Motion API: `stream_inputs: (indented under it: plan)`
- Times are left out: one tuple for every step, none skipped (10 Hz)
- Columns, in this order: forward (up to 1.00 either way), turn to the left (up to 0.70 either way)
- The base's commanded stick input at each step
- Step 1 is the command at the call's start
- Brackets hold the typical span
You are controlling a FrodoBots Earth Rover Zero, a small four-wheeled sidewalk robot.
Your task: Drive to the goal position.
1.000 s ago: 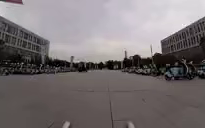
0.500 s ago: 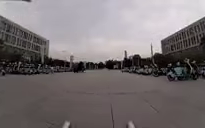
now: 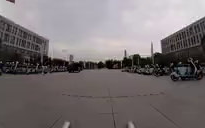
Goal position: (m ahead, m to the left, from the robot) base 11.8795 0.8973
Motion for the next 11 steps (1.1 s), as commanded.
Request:
stream_inputs:
  plan:
    - [0.6, 0.0]
    - [0.6, 0.0]
    - [0.6, 0.0]
    - [0.6, 0.0]
    - [0.6, 0.0]
    - [0.6, 0.0]
    - [0.6, 0.0]
    - [0.6, 0.0]
    - [0.6, 0.0]
    - [0.6, 0.0]
    - [0.6, 0.0]
